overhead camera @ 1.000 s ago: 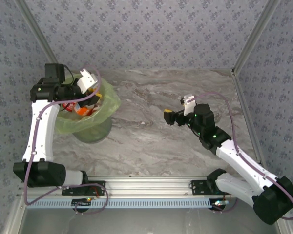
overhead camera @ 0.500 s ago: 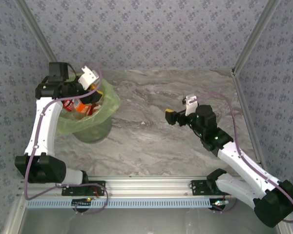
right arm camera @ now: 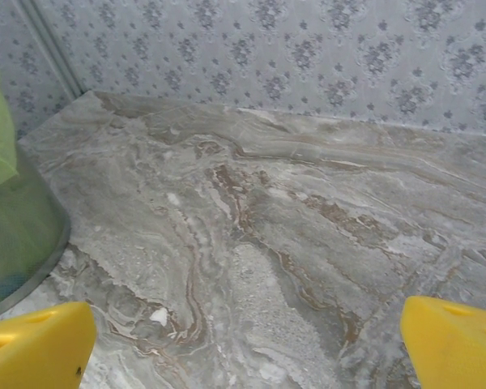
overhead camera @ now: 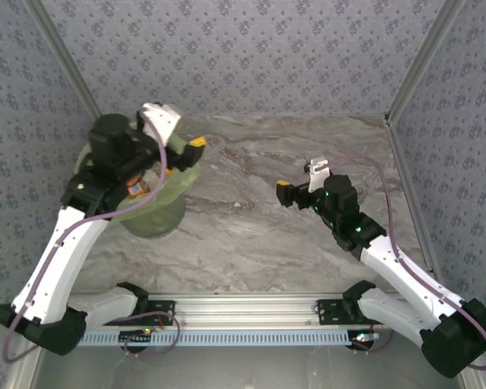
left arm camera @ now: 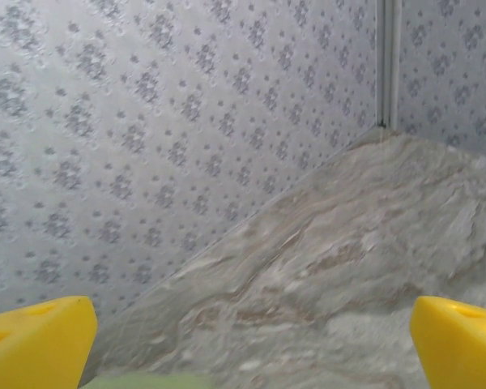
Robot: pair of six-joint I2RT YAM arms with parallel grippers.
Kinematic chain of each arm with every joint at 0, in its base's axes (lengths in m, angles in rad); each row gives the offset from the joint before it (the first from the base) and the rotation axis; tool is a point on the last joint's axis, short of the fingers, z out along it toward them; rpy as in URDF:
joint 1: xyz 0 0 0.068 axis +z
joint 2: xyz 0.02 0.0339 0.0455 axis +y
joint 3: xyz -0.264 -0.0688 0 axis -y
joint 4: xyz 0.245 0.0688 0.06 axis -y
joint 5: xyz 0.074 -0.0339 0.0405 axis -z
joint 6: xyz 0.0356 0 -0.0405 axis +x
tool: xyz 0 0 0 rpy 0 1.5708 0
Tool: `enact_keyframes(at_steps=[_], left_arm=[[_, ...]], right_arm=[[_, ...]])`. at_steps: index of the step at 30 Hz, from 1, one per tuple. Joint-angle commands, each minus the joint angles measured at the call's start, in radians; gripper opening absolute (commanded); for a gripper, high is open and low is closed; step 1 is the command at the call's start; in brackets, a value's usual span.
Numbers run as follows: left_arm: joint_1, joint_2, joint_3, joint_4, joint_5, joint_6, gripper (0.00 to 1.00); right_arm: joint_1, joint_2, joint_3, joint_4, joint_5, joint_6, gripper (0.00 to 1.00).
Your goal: Put the plastic bottles in the bin
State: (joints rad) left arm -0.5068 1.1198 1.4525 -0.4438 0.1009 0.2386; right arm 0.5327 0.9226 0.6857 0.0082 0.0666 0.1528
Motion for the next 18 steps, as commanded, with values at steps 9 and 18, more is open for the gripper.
enact_keyframes(at_steps=[9,18], left_arm=[[-0.266,0.338,0.001,0.093,-0.479,-0.489,0.99],[-0.258,0.488,-0.332,0.546,-0.54,-0.66,0.99]], right_arm=[[-0.071,-0.018,0.012,-0.061,0.24,0.154,0.99],[-0.206,-0.015,0.029,-0.156,0.245,0.127,0.99]])
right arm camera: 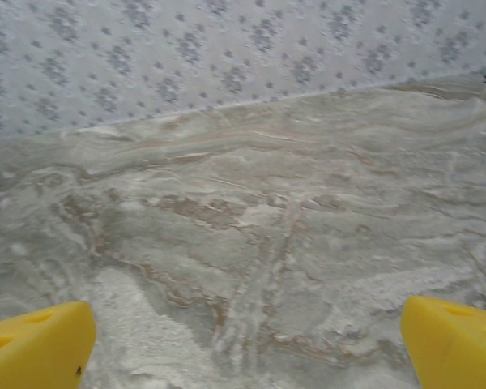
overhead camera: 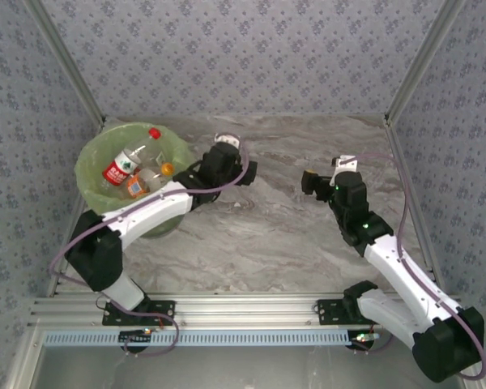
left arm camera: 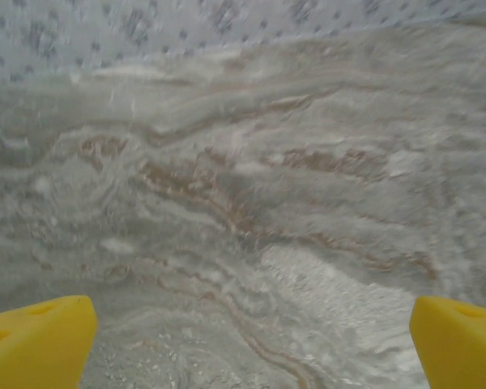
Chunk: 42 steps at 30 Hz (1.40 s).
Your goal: Put the plastic bottles in the bin
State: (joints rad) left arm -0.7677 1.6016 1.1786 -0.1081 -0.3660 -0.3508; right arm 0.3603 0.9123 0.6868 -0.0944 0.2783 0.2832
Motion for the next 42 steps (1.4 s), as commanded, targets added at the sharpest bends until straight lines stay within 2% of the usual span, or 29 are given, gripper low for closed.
enact_keyframes(at_steps=[1,5,12,14,16,18,20,22,25,28,33,37,42], left_arm=[[0.011,0.016,-0.094,0.257,-0.083,-0.07,0.99],[0.077,0.02,-0.224,0.351,-0.099,-0.056,0.99],[0.232,-0.017,-0.377,0.457,-0.08,0.115,0.99],[0.305,-0.033,-0.388,0.445,-0.013,0.166,0.99],[0.378,-0.045,-0.39,0.402,0.0,0.161,0.99],[0.444,-0.069,-0.442,0.451,0.01,0.129,0.99],[0.529,-0.098,-0.507,0.531,0.124,0.064,0.99],[0.57,-0.113,-0.534,0.553,0.148,0.019,0.99],[0.582,-0.113,-0.533,0.548,0.165,0.009,0.99],[0.582,-0.121,-0.487,0.471,0.191,0.027,0.99],[0.58,-0.216,-0.444,0.335,0.121,0.175,0.99],[0.609,-0.24,-0.496,0.338,0.074,0.269,0.99],[0.648,-0.246,-0.593,0.457,0.159,0.29,0.99]], right_arm=[[-0.055,0.0,0.026,-0.06,0.033,-0.016,0.99],[-0.15,0.026,0.01,-0.067,0.02,-0.054,0.99],[-0.303,0.101,-0.04,0.002,-0.039,-0.062,0.99],[-0.341,0.127,-0.06,0.048,-0.061,-0.075,0.99],[-0.372,0.165,-0.082,0.104,-0.08,-0.091,0.99],[-0.395,0.213,-0.095,0.138,-0.083,-0.099,0.99],[-0.414,0.264,-0.094,0.157,-0.082,-0.11,0.99],[-0.425,0.304,-0.095,0.179,-0.081,-0.119,0.99],[-0.441,0.352,-0.104,0.226,-0.096,-0.132,0.99],[-0.458,0.398,-0.11,0.263,-0.143,-0.173,0.99],[-0.476,0.479,-0.129,0.366,-0.21,-0.202,0.99],[-0.476,0.501,-0.169,0.529,-0.247,-0.195,0.99],[-0.463,0.546,-0.211,0.693,-0.275,-0.226,0.99]])
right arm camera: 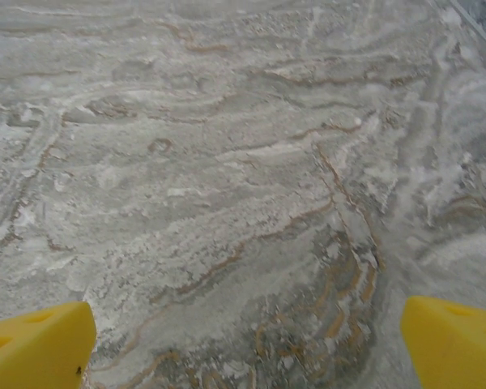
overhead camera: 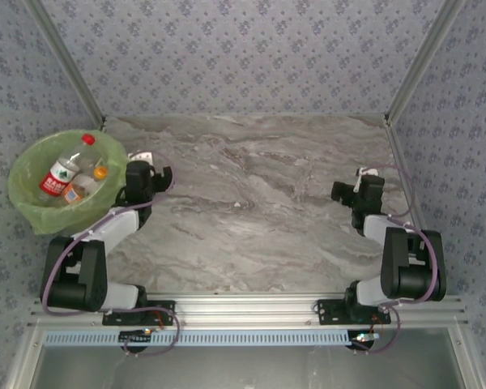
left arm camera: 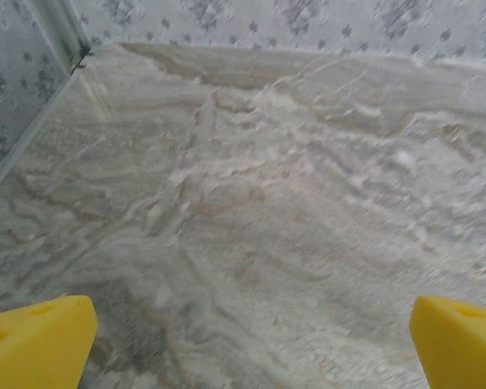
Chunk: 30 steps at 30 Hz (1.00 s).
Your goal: Put the plastic bottles in the bin
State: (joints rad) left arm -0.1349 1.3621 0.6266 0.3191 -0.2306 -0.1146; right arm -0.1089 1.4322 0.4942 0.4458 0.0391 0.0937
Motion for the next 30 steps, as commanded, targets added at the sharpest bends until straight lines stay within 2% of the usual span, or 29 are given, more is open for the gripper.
enact_keyframes(at_steps=[1,3,5,8,13,16,17,18,21,23,24,26,27,30], left_arm=[[0.015,-0.003,-0.044,0.033,0.035,0.058,0.99],[0.015,0.004,-0.051,0.043,0.044,0.068,0.99],[0.015,0.026,-0.063,0.071,0.042,0.075,0.99],[0.011,0.048,-0.119,0.174,0.057,0.102,0.99],[0.012,0.029,-0.19,0.32,0.015,0.166,0.99],[0.027,0.095,-0.208,0.432,0.013,0.181,0.99],[0.034,0.108,-0.2,0.423,0.003,0.169,0.99],[0.046,0.1,-0.188,0.393,0.028,0.158,0.99],[0.104,0.122,-0.226,0.473,0.119,0.123,0.99],[0.128,0.196,-0.245,0.604,0.171,0.113,0.99],[0.142,0.162,-0.218,0.49,0.203,0.104,0.99],[0.188,0.18,-0.226,0.537,0.309,0.088,0.99],[0.192,0.168,-0.219,0.494,0.355,0.106,0.99],[0.195,0.171,-0.227,0.518,0.391,0.115,0.99]], right_arm=[[0.017,0.026,-0.018,0.153,-0.042,-0.052,0.99],[0.047,0.046,-0.06,0.241,-0.034,-0.09,0.99],[0.085,0.103,-0.121,0.411,-0.001,-0.123,0.99],[0.099,0.095,-0.119,0.396,0.1,-0.101,0.99],[0.094,0.089,-0.117,0.383,0.094,-0.099,0.99],[0.094,0.089,-0.115,0.377,0.093,-0.098,0.99],[0.094,0.088,-0.116,0.379,0.094,-0.098,0.99],[0.094,0.089,-0.116,0.377,0.095,-0.099,0.99],[0.094,0.089,-0.115,0.378,0.092,-0.098,0.99],[0.094,0.088,-0.115,0.378,0.091,-0.098,0.99],[0.094,0.088,-0.115,0.378,0.091,-0.098,0.99],[0.094,0.089,-0.115,0.377,0.09,-0.098,0.99],[0.094,0.088,-0.115,0.377,0.091,-0.097,0.99],[0.095,0.089,-0.115,0.378,0.09,-0.097,0.99]])
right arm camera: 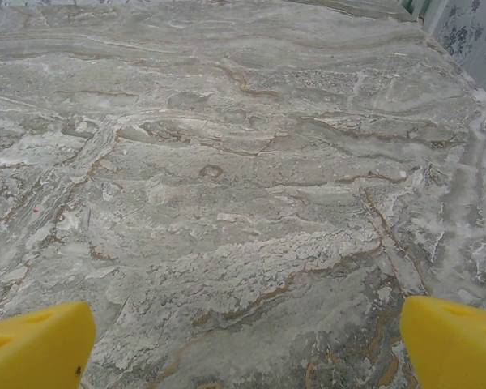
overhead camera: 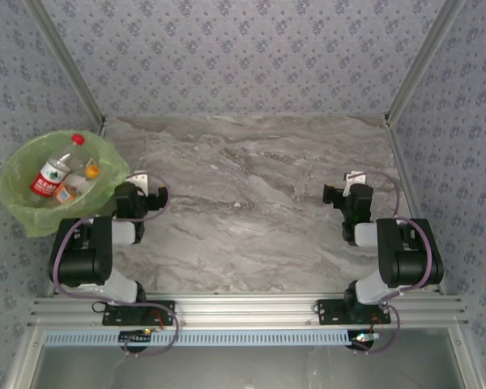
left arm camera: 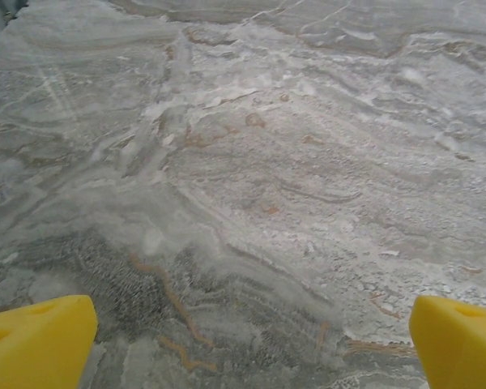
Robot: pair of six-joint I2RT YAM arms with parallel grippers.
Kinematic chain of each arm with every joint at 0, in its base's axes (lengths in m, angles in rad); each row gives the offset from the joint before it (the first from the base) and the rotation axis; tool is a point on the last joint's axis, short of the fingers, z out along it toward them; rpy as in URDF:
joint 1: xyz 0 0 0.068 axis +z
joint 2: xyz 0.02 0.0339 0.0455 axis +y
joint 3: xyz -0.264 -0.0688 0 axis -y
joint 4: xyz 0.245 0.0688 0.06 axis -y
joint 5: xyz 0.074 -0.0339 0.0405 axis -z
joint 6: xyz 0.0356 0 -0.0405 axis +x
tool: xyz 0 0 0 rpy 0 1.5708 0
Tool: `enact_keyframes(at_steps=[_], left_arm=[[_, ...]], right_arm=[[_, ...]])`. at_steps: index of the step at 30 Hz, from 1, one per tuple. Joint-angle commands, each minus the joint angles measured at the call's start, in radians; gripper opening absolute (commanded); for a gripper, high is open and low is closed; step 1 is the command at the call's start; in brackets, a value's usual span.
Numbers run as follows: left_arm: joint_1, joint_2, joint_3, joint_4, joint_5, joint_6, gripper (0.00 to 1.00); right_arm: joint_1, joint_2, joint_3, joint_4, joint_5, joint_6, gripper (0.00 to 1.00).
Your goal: Put the plastic bottles in the bin
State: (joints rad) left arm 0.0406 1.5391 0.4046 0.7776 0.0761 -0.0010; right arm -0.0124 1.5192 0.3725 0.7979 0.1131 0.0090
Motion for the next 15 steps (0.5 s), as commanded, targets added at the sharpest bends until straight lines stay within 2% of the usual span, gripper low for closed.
enact_keyframes(at_steps=[1,6,15], left_arm=[[0.019,-0.002,-0.008,0.073,0.084,-0.001,0.99],[0.016,-0.003,0.002,0.051,0.029,-0.017,0.99],[0.015,-0.003,0.003,0.049,0.027,-0.016,0.99]], right_arm=[[-0.003,0.002,0.006,0.026,0.017,-0.014,0.99],[-0.002,0.002,0.008,0.026,0.017,-0.014,0.99],[-0.005,0.002,0.008,0.021,0.01,-0.012,0.99]])
